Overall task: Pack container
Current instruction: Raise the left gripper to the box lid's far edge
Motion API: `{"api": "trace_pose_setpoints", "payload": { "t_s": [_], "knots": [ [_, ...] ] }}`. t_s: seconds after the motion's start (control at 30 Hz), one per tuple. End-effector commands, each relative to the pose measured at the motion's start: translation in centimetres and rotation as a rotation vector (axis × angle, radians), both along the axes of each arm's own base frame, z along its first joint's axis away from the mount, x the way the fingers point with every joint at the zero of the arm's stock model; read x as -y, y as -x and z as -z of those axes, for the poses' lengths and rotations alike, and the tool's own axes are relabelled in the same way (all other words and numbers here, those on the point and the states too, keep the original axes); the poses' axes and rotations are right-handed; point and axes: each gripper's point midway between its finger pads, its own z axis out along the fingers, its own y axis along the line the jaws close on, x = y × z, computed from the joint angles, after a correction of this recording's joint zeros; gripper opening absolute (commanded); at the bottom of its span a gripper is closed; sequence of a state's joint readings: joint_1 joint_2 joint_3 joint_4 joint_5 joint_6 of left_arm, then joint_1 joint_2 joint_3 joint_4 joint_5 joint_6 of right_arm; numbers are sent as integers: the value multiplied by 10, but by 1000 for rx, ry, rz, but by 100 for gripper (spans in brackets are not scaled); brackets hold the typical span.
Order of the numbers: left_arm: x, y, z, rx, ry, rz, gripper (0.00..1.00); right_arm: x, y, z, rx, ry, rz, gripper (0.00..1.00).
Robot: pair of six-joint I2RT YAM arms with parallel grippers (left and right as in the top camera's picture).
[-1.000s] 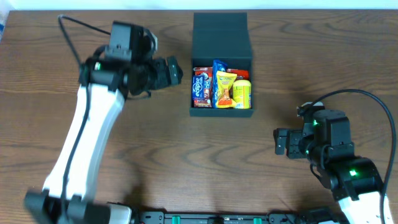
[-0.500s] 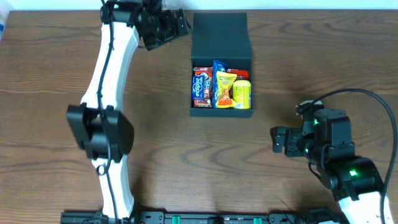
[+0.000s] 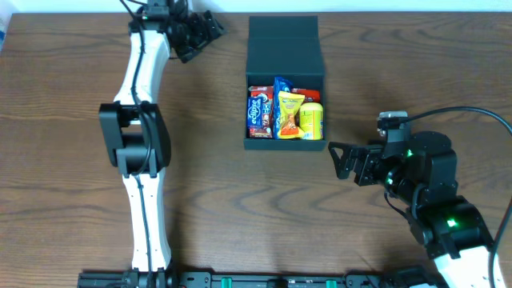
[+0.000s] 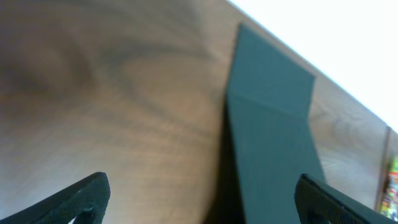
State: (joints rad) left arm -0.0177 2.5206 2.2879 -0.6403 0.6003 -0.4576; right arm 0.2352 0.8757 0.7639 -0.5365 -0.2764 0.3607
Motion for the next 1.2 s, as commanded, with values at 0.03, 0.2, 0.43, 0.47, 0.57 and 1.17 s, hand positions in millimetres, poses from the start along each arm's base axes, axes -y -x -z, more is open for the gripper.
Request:
{"api": "trace_pose_setpoints", "payload": {
  "t_s": [0.03,0.2,0.43,0.47,0.57,1.17],
  "knots": [
    [33,-8,10,20,115,61,96,-1,-4,9,-46,-10,29,99],
    [56,-5,36,-11,153,105,96,-1,-9,26,-104,12,36,99],
    [80,0,38,39,128,194,96,-2,-14,49,-177,38,41,99],
    [82,0,38,41,128,197,96,-2,-15,51,-184,40,41,99],
    [92,4,37,39,133,216,96,-2,-15,55,-198,46,43,99],
    [134,27,8,111,289,432,96,-1,-15,55,-198,46,43,99]
  ]
}}
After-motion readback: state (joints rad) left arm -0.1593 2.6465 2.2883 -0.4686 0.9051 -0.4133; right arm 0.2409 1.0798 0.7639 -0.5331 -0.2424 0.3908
